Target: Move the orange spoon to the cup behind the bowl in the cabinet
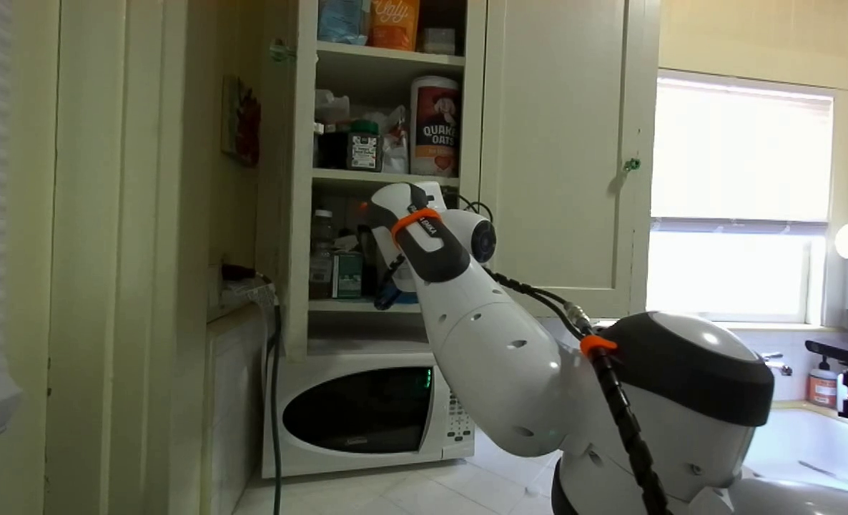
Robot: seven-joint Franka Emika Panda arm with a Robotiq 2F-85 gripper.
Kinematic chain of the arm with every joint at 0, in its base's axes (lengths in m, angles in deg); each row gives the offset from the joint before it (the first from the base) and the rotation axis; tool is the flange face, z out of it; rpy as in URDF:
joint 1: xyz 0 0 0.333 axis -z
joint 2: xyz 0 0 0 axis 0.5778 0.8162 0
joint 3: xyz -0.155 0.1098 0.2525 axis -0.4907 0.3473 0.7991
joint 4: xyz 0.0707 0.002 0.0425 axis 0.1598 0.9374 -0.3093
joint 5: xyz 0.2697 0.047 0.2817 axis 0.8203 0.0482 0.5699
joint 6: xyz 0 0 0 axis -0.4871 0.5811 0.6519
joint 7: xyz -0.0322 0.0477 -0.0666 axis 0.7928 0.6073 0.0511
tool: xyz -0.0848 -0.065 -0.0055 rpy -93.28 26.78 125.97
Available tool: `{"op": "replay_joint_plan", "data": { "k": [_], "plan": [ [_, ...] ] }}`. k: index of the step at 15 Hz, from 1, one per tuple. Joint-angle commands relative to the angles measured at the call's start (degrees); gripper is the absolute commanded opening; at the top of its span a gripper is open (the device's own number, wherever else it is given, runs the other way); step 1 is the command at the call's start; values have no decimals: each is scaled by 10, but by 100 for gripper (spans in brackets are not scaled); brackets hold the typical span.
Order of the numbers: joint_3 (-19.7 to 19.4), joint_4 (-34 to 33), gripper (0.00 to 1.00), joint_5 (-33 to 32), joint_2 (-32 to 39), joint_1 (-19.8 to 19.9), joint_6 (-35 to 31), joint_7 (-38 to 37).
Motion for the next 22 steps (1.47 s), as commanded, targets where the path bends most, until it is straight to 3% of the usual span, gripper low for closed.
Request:
{"op": "replay_joint_plan", "data": {
  "k": [1,7,12,13,14,15,16,21,22],
  "plan": [
    [12,7,6,2,4,-3,-14,1],
    [35,20,6,0,10,-9,-60,-74],
    [67,20,6,-29,23,-10,-142,-156],
    [77,22,47,-37,30,-12,-153,-168],
    [85,21,48,-44,34,-13,-164,-178],
    [55,36,53,-89,1,-11,-152,-275],
    [93,23,62,-73,39,-15,-172,-216],
    [85,7,99,-83,39,-11,-203,-265],
    [76,-1,100,-78,36,-8,-217,-267]
  ]
}}
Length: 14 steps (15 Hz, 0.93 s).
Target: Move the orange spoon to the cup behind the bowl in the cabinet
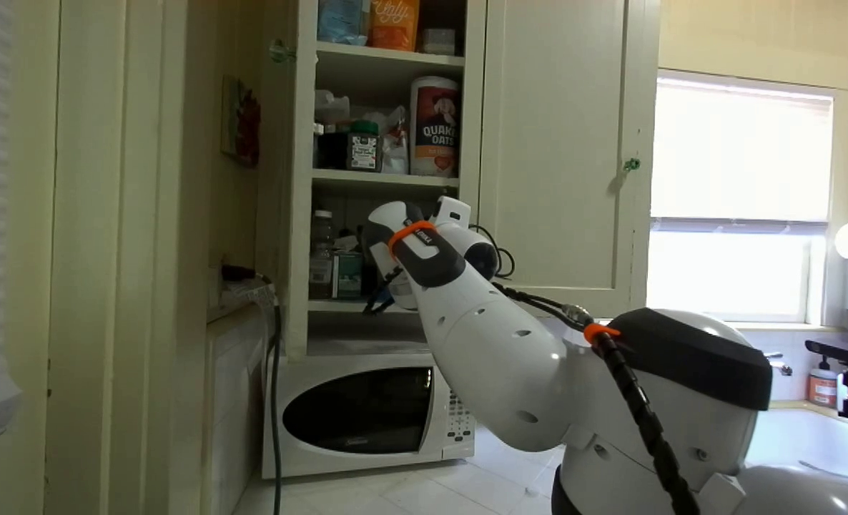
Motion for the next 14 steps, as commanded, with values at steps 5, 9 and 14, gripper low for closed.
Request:
{"op": "replay_joint_plan", "data": {
  "k": [5,9,14],
  "plan": [
    [-38,10,100,-108,-8,-16,-79,-142],
    [62,52,100,-107,90,-81,-132,-76],
    [94,131,100,-84,192,-162,-173,-68]
  ]
}}
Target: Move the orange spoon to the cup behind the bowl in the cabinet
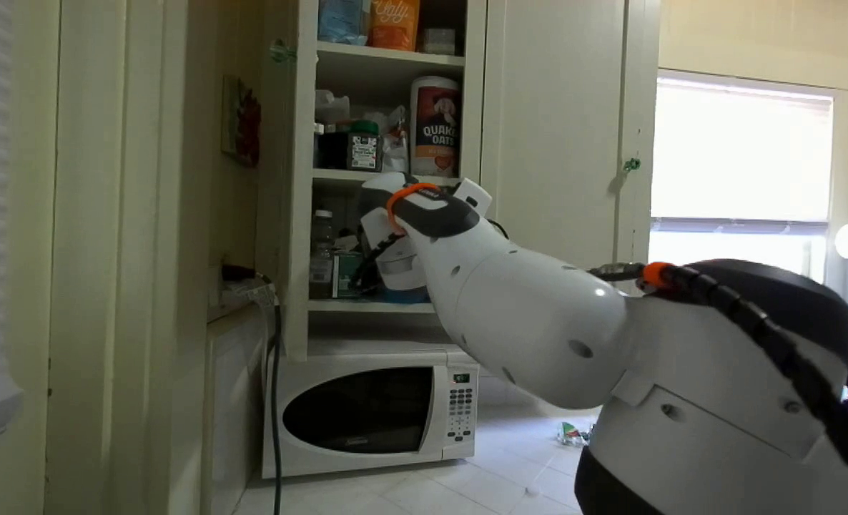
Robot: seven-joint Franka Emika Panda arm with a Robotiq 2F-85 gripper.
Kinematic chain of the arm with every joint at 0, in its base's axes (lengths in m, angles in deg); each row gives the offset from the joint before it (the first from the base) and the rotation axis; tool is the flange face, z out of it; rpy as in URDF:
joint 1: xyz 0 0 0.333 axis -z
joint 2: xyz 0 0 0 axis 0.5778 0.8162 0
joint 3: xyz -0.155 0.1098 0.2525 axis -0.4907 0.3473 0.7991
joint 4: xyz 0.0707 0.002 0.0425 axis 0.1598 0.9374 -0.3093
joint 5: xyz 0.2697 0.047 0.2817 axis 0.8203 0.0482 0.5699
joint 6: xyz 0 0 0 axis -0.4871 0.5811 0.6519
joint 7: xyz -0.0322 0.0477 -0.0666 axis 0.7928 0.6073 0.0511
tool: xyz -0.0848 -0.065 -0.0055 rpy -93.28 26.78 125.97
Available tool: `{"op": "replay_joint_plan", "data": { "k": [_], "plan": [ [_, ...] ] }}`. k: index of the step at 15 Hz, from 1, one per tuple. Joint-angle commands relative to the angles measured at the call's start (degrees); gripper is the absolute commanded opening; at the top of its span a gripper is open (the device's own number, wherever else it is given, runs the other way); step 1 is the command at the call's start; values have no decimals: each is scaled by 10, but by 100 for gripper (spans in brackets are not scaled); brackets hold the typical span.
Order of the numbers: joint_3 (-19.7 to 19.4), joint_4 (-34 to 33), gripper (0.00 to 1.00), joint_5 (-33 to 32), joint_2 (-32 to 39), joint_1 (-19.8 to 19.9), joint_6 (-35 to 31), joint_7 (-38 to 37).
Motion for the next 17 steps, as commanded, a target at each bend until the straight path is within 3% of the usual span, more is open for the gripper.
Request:
{"op": "replay_joint_plan", "data": {
  "k": [1,4,5,6,7,14,15,16,17],
  "plan": [
    [27,84,100,2,111,-80,-25,28],
    [8,158,100,-1,173,-143,17,38],
    [1,209,100,-102,189,-176,46,-49],
    [-11,230,100,-132,205,-199,66,-63],
    [-41,234,100,-70,207,-220,98,5],
    [-257,432,100,-45,200,-439,370,125],
    [-275,456,100,-56,196,-454,391,131],
    [-240,398,100,-58,201,-407,347,101],
    [-258,422,100,-57,207,-434,359,119]
  ]
}}
